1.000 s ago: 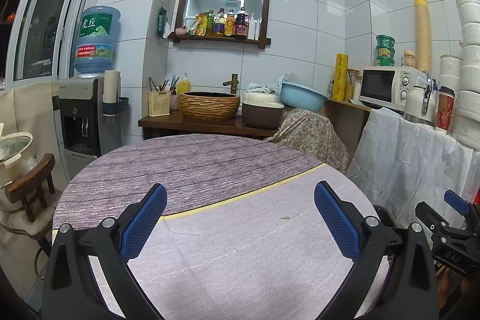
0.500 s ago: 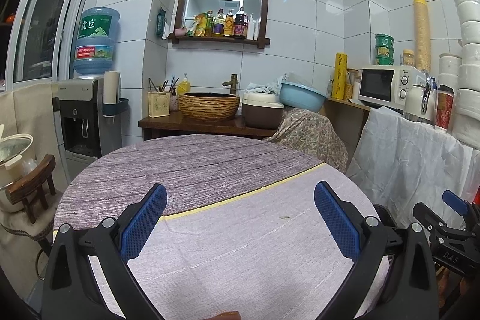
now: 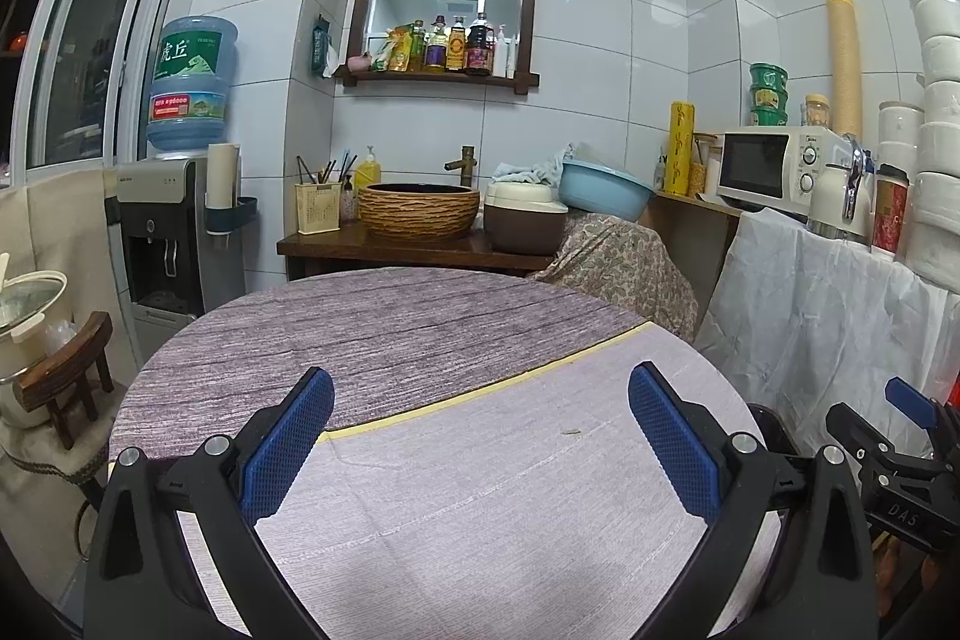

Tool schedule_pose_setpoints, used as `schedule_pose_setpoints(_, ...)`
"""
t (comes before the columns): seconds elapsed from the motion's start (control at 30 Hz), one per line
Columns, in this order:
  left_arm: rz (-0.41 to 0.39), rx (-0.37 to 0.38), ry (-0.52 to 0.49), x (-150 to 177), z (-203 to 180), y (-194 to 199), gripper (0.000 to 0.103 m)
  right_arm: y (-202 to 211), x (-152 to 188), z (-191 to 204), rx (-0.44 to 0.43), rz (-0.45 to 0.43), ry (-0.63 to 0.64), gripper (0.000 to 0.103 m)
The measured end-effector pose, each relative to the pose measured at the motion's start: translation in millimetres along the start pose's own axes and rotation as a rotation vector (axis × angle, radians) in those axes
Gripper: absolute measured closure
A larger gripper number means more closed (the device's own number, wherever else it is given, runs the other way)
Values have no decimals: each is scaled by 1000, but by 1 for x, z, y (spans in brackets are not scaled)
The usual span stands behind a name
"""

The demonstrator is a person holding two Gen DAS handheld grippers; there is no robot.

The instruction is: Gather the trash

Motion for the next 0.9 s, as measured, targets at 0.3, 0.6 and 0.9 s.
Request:
schedule_pose_setpoints(0.3,6,-2,-11,0,-2,-2,5,-1,4,0,-3,6,-6,6)
schedule_pose_setpoints(0.6,23,1,-2,3,0,-4,5,-1,4,0,-3,8,-7,6)
schedule_pose_setpoints(0.9,30,-2,-9,2,2,-5,5,-3,6,-2,-2,15,-9,6)
Point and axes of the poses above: each gripper's, at about its wrist camera, not at the fingertips, and y roughly against the way its jaws point, z to its left, x to its underside, the point moved 7 cm from there along -y, roughly the way its jaws point, and after that the axes turned 3 degrees about -z, right-handed, at the moved point
